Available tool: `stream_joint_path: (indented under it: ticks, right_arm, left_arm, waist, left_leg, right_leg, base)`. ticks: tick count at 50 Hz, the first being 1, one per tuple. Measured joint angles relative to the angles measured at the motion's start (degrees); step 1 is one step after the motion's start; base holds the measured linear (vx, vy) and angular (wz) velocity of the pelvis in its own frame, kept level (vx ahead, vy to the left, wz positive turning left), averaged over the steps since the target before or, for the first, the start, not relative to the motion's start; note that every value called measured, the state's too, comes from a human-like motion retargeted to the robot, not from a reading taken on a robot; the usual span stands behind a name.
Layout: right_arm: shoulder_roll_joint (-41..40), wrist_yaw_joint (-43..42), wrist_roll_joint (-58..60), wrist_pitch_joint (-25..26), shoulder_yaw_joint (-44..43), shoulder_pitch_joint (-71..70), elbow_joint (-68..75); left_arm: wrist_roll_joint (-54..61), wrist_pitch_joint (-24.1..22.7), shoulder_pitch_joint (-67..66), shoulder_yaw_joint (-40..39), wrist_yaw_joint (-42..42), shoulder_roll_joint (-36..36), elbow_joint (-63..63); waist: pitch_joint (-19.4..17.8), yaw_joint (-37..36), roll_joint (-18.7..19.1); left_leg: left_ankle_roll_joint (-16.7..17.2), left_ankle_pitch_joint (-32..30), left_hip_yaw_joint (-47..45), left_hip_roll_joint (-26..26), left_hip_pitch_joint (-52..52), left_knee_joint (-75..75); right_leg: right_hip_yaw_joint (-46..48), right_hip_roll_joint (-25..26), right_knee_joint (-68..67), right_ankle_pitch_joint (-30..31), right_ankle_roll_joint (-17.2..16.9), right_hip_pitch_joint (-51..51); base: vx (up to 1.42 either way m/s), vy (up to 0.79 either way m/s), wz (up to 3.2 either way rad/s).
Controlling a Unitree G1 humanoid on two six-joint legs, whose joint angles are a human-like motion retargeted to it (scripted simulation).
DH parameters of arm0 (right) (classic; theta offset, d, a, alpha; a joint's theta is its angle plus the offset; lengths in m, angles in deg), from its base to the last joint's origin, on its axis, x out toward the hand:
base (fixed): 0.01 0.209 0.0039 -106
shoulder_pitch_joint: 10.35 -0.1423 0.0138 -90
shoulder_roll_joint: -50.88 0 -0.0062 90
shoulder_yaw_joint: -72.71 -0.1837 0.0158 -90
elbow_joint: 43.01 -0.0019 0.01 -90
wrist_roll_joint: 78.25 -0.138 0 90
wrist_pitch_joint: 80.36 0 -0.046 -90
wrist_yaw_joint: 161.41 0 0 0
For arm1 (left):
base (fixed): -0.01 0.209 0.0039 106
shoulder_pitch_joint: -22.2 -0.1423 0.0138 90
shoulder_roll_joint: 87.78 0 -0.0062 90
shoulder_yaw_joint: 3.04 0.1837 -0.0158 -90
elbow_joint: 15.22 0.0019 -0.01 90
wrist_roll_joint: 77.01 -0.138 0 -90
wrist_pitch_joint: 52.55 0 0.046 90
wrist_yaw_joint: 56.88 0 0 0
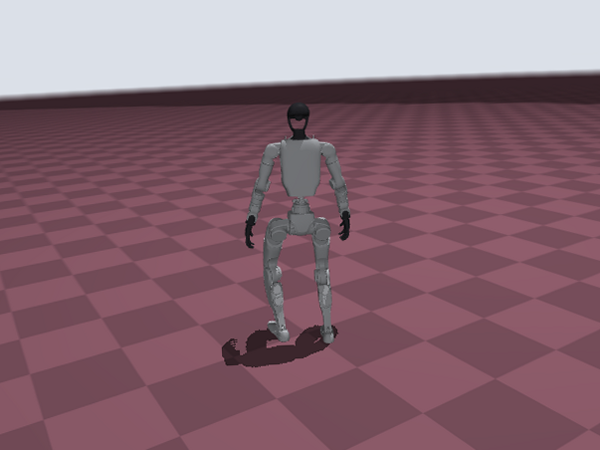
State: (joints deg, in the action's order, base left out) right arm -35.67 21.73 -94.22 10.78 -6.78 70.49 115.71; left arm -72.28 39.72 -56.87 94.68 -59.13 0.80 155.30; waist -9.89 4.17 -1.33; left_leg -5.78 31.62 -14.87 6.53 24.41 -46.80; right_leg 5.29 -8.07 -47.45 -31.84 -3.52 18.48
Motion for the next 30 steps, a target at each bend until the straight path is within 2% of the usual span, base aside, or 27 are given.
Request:
stream_joint_path:
  ticks: [3,5,8,12,15,19,21,23,25,28,30]
  right_arm:
    - [-0.11,-0.06,0.59,0.68,-0.34,0.65,2.77]
    - [0.8,-0.08,1.51,1.51,-1.54,0.78,4.46]
    - [1.09,-0.11,2.68,2.04,-2.22,1.67,5.66]
    - [0.51,-0.14,4.43,1.91,-2.39,1.79,5.49]
    - [-0.25,-0.13,5.63,1.57,-1.7,2.32,4.94]
    - [-1.34,-0.09,6.99,1.26,-1.46,2.6,5.33]
    - [-1.85,-0.1,7.17,1.05,-1.51,2.9,5.8]
    - [-2.35,0.01,7.07,0.66,-1.32,2.8,6.52]
    - [-2.94,-0.03,6.93,0.41,-1.33,3.14,6.73]
    - [-3.96,0.12,6.55,0.08,-0.97,2.96,6.9]
    - [-4.79,0.28,6.36,0.0,-0.58,2.36,6.96]
  left_arm:
    - [-0.77,-0.65,2.52,2.6,-0.69,2.38,-2.05]
    - [-0.97,-0.32,4.53,4.06,-1.35,4.34,-3.99]
    - [-1.0,-0.46,6.2,5.19,-1.46,6.41,-6.14]
    - [-1.7,-0.87,8.94,6.22,-0.32,7.32,-7.74]
    - [-2.32,-1.06,9.21,6.39,0.6,7.44,-7.89]
    - [-2.73,-0.44,7.8,4.93,0.92,7.59,-6.2]
    - [-2.52,-0.09,6.41,3.86,0.63,7.67,-5.02]
    - [-2.03,0.06,5.11,2.48,-0.09,7.29,-3.62]
    - [-1.43,0.23,3.48,1.56,-0.4,7.34,-2.61]
    - [-0.18,0.09,1.75,0.22,-0.86,6.78,-1.31]
    - [0.84,-0.17,1.25,-0.6,-1.0,6.06,-0.5]
  waist:
    - [0.91,0.18,2.67]
    - [2.22,-1.7,7.97]
    - [2.8,-1.21,10.46]
    - [2.99,0.2,8.21]
    - [1.7,-0.08,7.38]
    - [2.06,0.22,5.81]
    - [2.63,0.61,4.76]
    - [3.52,1.97,2.04]
    - [3.87,2.43,0.36]
    - [4.49,2.54,-1.38]
    - [4.99,2.1,-1.52]
  left_leg:
    - [-0.53,5.63,0.0,3.78,-0.55,-11.59]
    - [0.65,8.46,1.56,8.24,-2.16,-15.93]
    - [1.78,10.0,3.61,5.94,-7.7,-10.36]
    - [-0.74,11.68,3.36,-0.9,-9.82,3.93]
    - [-1.48,11.2,0.74,-0.57,-7.57,4.93]
    - [-2.35,8.19,-1.56,-1.1,-3.83,6.73]
    - [-2.77,6.93,-2.48,-1.84,-2.75,7.64]
    - [-3.75,2.95,-3.43,-6.18,-5.23,15.37]
    - [-3.87,1.58,-4.48,-7.35,-5.11,15.98]
    - [-4.01,-0.79,-5.61,-8.5,-6.66,19.57]
    - [-3.97,-1.92,-6.1,-7.91,-7.48,21.78]
  right_leg:
    - [0.62,2.66,0.22,1.76,-0.29,4.07]
    - [1.32,8.91,7.25,6.59,-0.1,5.08]
    - [0.85,12.22,12.92,11.61,-1.86,7.52]
    - [-0.38,10.32,15.08,13.74,-4.74,13.61]
    - [2.86,8.8,13.58,11.39,-3.32,17.83]
    - [3.45,6.0,6.7,7.14,-1.09,20.28]
    - [2.94,4.17,1.89,4.93,0.0,20.18]
    - [1.2,0.54,-2.05,2.7,0.24,19.13]
    - [-0.22,-1.33,-4.67,1.56,0.3,17.63]
    - [-1.91,-1.92,-3.2,1.19,-0.42,14.25]
    - [-2.36,-0.47,0.83,1.82,-0.76,11.74]
  base:
    - [-0.36,0.07,-0.86]
    - [-0.36,0.09,-1.49]
    - [-0.38,0.09,-1.21]
    - [-0.41,0.09,-0.85]
    - [-0.43,0.05,-0.97]
    - [-0.34,0.02,-0.62]
    - [-0.27,-0.02,-0.34]
    - [-0.19,-0.03,-0.02]
    - [-0.19,-0.07,-0.18]
    - [-0.15,-0.1,-0.37]
    - [-0.13,-0.12,-0.42]
